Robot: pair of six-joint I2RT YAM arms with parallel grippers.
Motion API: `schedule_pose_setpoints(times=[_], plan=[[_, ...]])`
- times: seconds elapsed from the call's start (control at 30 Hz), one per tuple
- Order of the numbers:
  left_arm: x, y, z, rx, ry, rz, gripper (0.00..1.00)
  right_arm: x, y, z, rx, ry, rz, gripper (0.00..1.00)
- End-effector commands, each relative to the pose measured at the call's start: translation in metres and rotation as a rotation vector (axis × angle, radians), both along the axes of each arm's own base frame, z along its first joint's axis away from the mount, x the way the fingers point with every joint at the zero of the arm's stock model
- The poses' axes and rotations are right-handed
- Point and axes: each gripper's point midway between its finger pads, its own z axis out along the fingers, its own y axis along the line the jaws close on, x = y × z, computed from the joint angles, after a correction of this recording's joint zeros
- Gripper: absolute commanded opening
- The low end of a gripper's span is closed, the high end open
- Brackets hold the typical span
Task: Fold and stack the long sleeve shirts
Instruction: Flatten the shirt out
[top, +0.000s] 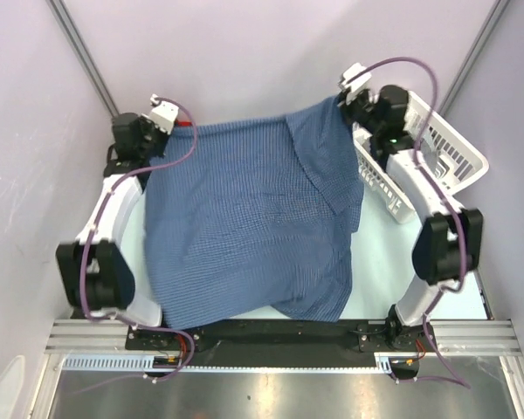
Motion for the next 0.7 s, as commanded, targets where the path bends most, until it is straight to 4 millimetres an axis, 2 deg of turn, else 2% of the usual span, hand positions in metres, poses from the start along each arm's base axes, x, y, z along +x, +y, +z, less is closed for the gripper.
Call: schedule_pose_setpoints(times=[0.0,0.03,0.07,0.1,0.13,0.17,0.2,0.27,0.3,0.33,0.37,0.4,0.43,0.47,0.57,0.63,0.67], plan=[[0.032,0.011,-0.068,0.038,0.136,0.0,0.03,0.027,0.02,-0.045,0.0,0.046,0.019,0.0],[0.041,0.013,-0.072,0.043,0.147,0.008,0.03,0.036,0.022,-0.057,-0.015,0.057,0.003,0.0],[0.047,0.016,-0.086,0.039,0.181,0.024,0.02,0.052,0.026,-0.091,-0.029,0.108,-0.003,0.0],[0.055,0.019,-0.1,0.041,0.216,0.042,0.02,0.062,0.028,-0.088,-0.028,0.096,-0.012,0.0],[0.07,0.021,-0.114,0.034,0.248,0.05,0.01,0.07,0.029,-0.094,-0.037,0.099,-0.027,0.0],[0.074,0.022,-0.125,0.032,0.28,0.053,0.01,0.084,0.03,-0.119,-0.049,0.13,-0.039,0.0],[0.08,0.021,-0.129,0.033,0.286,0.049,0.01,0.093,0.031,-0.111,-0.049,0.11,-0.045,0.0],[0.092,0.021,-0.141,0.026,0.31,0.048,0.01,0.105,0.033,-0.119,-0.06,0.117,-0.047,0.0],[0.095,0.021,-0.144,0.024,0.317,0.043,0.01,0.112,0.035,-0.143,-0.077,0.161,-0.044,0.0],[0.101,0.02,-0.14,0.027,0.309,0.043,0.01,0.118,0.037,-0.132,-0.077,0.136,-0.044,0.0],[0.103,0.021,-0.151,0.018,0.336,0.047,0.01,0.121,0.039,-0.137,-0.086,0.137,-0.042,0.0],[0.106,0.021,-0.154,0.018,0.343,0.051,0.01,0.126,0.039,-0.15,-0.099,0.152,-0.05,0.0],[0.11,0.022,-0.149,0.017,0.336,0.053,0.01,0.128,0.041,-0.148,-0.102,0.142,-0.05,0.0],[0.11,0.022,-0.158,0.017,0.359,0.056,0.01,0.13,0.041,-0.15,-0.108,0.138,-0.054,0.0],[0.109,0.023,-0.16,0.022,0.368,0.06,0.01,0.131,0.041,-0.154,-0.113,0.139,-0.063,0.0],[0.104,0.022,-0.161,0.029,0.38,0.05,0.03,0.129,0.039,-0.155,-0.117,0.15,-0.063,0.06],[0.101,0.021,-0.161,0.028,0.387,0.043,0.03,0.127,0.039,-0.161,-0.123,0.165,-0.059,0.16]])
